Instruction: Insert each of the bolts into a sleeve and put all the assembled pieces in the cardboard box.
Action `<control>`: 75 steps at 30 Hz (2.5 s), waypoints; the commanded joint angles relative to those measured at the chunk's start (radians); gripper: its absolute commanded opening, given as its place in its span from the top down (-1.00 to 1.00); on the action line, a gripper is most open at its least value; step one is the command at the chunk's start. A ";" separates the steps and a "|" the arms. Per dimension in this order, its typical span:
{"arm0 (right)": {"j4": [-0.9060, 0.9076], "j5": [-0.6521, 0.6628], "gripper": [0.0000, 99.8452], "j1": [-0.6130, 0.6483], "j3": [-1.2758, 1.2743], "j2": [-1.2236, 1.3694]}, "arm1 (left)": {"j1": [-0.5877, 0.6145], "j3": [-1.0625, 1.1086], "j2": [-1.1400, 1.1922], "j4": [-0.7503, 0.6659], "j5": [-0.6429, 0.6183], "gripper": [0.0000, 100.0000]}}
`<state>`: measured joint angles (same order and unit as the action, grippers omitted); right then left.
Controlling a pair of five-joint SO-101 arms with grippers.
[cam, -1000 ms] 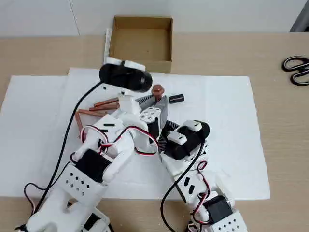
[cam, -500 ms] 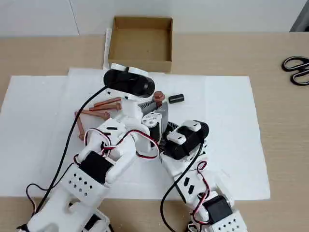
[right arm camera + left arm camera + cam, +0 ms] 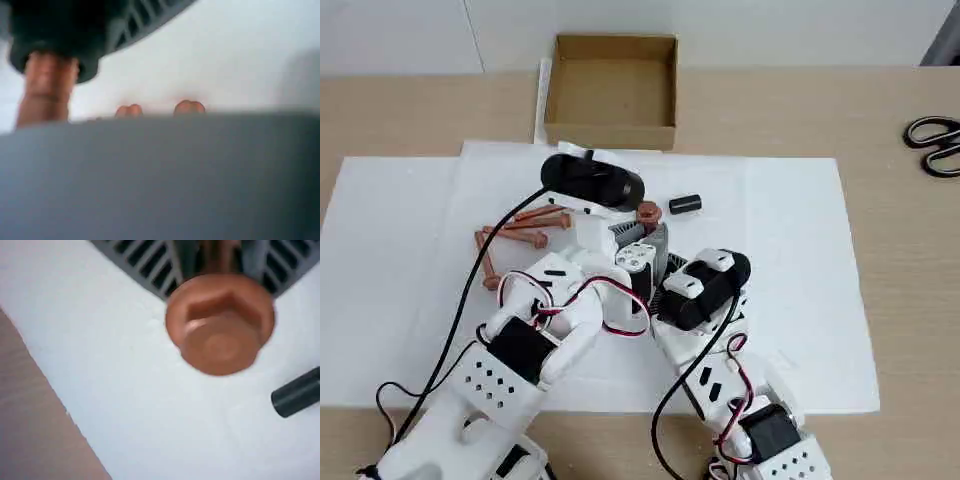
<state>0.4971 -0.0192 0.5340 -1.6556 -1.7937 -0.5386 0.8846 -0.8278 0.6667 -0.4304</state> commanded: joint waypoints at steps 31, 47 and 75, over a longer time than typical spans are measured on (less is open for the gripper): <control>-0.001 -0.002 0.99 -0.248 0.000 -0.004 | 0.305 -0.490 -0.029 0.792 0.147 0.28; 0.001 0.074 0.99 -0.357 0.706 0.484 | 0.715 -0.481 -0.029 0.853 0.411 0.28; -0.550 0.077 0.98 -0.226 2.398 2.646 | 0.717 -0.478 -0.028 0.928 0.411 0.29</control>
<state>-0.0292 0.0453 0.3038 0.5631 0.7779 0.1734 0.4135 -0.8416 1.5904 -0.0253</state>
